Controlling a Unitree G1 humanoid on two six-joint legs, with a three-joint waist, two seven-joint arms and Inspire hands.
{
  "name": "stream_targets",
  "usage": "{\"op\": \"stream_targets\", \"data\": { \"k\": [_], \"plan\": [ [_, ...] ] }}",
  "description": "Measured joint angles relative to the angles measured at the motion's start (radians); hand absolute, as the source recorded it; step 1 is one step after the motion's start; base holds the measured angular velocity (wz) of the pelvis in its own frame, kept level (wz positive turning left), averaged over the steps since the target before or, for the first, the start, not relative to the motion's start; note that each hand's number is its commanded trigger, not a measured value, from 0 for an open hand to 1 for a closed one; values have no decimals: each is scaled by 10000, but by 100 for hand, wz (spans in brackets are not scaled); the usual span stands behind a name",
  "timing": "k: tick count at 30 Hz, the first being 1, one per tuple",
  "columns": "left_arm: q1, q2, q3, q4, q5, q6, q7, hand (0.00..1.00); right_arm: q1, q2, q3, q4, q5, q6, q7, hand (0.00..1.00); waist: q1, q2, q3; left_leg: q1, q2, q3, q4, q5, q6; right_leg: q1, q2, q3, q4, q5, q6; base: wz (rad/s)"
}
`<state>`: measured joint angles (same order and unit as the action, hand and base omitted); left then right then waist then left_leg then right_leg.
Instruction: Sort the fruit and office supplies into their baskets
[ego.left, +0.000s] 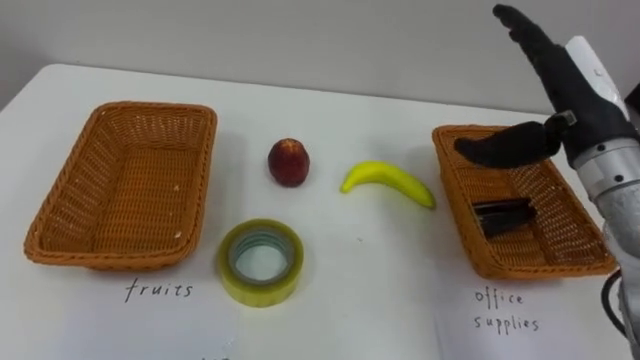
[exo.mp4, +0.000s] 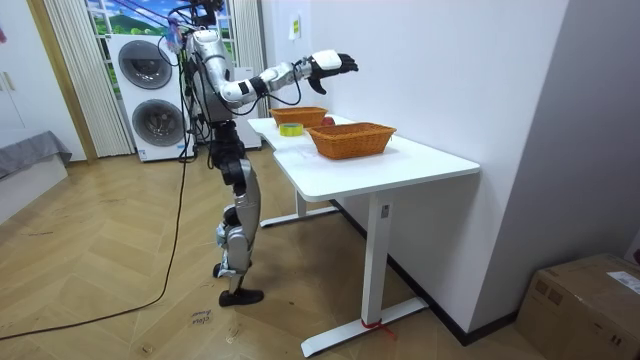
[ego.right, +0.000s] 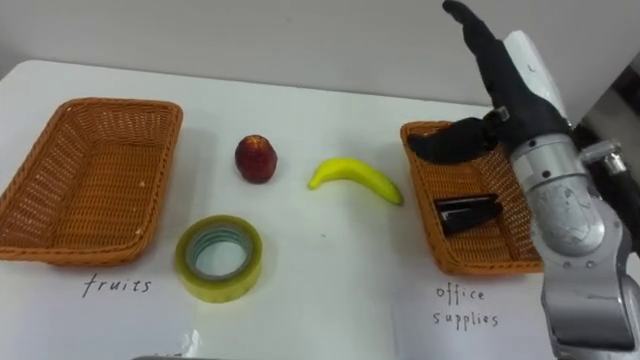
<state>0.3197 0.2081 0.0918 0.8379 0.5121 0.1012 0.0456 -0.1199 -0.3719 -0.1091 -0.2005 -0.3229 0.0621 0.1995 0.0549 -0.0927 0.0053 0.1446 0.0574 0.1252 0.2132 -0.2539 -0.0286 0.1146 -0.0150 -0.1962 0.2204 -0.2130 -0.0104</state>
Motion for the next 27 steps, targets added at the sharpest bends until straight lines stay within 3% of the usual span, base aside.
{"op": "stream_targets", "data": {
  "k": [10, 17, 22, 27],
  "plan": [
    [-105, 8, -347, 152, 35, 37, -190, 0, 0, 169, 1013, 2, -609, 12, 31, 0, 346, 85, 31, -155, -9, -188, 89, 0, 0, -11, -3, -119, 20, 3, -2, 4],
    [-248, 47, -609, 230, 44, 126, -279, 0, -33, 187, 1888, 14, -875, 50, 52, 0, 694, -120, -52, -462, -50, -437, 209, 16, 15, -122, -43, -374, -22, 3, -5, 11],
    [-357, 46, -662, 110, 111, 224, -404, 0, -241, 190, 2104, 159, -762, 51, 158, 0, 843, -134, -30, -530, -98, -705, 258, 31, 36, -95, -104, -647, -23, 2, -3, 16],
    [-352, 43, -788, -54, 439, 240, -418, 0, -241, 211, 2429, 212, -757, 57, 328, 0, 948, -85, 47, -663, -157, -815, 255, 64, 70, -112, -174, -817, -14, 2, 6, 8]
  ]
}}
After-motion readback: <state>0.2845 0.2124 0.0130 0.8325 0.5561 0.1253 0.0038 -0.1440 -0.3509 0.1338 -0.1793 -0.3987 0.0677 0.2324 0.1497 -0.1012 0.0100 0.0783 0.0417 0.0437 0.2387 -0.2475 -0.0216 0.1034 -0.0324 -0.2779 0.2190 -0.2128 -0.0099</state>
